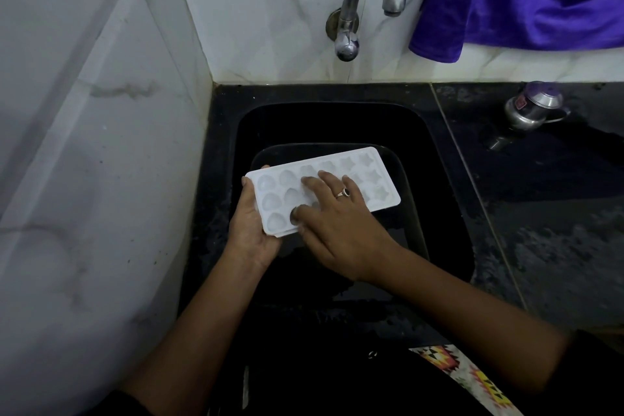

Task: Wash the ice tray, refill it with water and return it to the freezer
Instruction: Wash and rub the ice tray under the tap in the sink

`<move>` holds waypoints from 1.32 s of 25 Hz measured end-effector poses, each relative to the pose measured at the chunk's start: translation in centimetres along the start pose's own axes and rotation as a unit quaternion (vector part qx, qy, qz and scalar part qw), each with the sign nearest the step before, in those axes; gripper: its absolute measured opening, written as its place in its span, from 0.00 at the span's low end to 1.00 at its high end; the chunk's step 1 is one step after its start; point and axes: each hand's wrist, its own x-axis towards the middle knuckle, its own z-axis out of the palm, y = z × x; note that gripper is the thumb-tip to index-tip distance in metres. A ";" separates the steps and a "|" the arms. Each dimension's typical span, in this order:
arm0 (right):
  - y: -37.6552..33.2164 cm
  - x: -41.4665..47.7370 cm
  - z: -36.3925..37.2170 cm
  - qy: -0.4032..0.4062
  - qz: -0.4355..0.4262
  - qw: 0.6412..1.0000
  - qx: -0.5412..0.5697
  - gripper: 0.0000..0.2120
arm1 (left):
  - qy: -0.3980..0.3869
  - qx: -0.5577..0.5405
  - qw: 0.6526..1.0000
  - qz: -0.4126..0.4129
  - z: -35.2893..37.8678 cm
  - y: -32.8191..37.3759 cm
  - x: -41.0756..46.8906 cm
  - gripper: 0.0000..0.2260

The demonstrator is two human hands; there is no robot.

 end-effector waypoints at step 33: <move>-1.8 0.3 -0.4 -0.004 -0.048 0.999 0.012 0.19 | 0.009 0.000 1.000 -0.017 2.1 -0.5 -1.7 0.35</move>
